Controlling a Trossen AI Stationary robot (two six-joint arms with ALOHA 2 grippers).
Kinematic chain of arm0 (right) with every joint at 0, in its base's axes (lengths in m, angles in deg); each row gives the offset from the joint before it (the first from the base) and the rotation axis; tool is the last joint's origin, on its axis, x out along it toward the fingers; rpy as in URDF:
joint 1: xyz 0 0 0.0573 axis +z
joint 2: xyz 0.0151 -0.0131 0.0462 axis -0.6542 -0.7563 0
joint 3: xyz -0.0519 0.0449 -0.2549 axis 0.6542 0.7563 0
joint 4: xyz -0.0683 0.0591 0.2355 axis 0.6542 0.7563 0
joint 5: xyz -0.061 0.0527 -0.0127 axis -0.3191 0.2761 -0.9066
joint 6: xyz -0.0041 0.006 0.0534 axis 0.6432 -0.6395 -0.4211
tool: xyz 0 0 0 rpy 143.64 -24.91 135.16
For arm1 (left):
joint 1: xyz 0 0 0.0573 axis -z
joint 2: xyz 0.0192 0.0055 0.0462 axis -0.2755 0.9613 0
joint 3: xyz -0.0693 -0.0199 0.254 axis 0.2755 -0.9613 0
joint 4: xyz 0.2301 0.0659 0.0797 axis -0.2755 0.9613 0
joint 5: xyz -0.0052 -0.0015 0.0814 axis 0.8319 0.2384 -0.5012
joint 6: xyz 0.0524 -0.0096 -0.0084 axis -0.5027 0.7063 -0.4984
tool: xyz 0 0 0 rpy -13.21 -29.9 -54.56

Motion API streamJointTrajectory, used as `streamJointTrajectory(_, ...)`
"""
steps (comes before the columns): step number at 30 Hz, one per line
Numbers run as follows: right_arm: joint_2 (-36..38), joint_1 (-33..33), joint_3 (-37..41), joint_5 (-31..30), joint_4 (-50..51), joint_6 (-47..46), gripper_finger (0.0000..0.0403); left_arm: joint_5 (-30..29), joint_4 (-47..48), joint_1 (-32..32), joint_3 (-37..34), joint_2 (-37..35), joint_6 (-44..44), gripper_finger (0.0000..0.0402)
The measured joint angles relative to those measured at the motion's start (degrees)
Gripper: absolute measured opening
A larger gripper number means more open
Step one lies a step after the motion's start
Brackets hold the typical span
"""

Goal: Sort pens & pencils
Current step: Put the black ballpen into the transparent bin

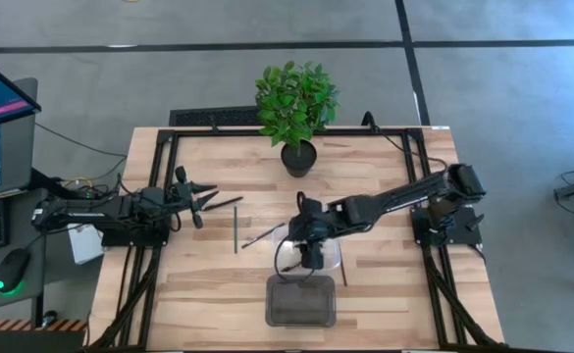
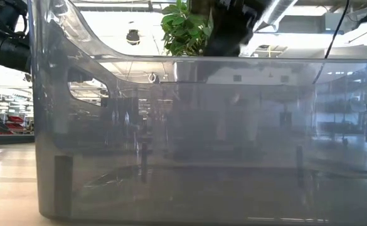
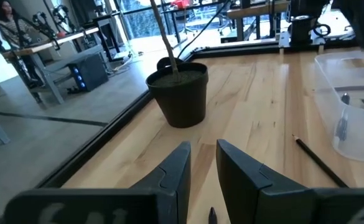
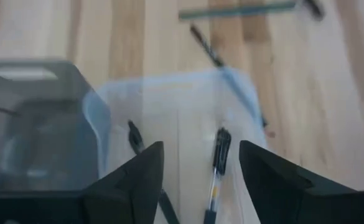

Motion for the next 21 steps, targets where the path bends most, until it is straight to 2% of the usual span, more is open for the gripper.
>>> streamJointTrajectory(8,12.20,-1.22,-0.02,-1.28,10.03,-0.95,0.0229,0.09,0.00,0.00,0.00,0.00,1.32,0.0068)
streamJointTrajectory(16,21.91,1.14,2.01,-19.83,23.70,-3.90,0.0228,-0.05,0.07,0.02,0.00,0.00,0.82,0.0068)
streamJointTrajectory(19,25.89,2.26,7.21,-24.08,22.28,-6.65,0.0229,-0.07,0.03,0.02,0.00,0.00,0.73,0.0068)
streamJointTrajectory(21,29.54,2.21,11.87,-23.94,18.51,-7.07,0.0228,-0.07,0.03,0.02,-0.01,0.00,0.86,0.0068)
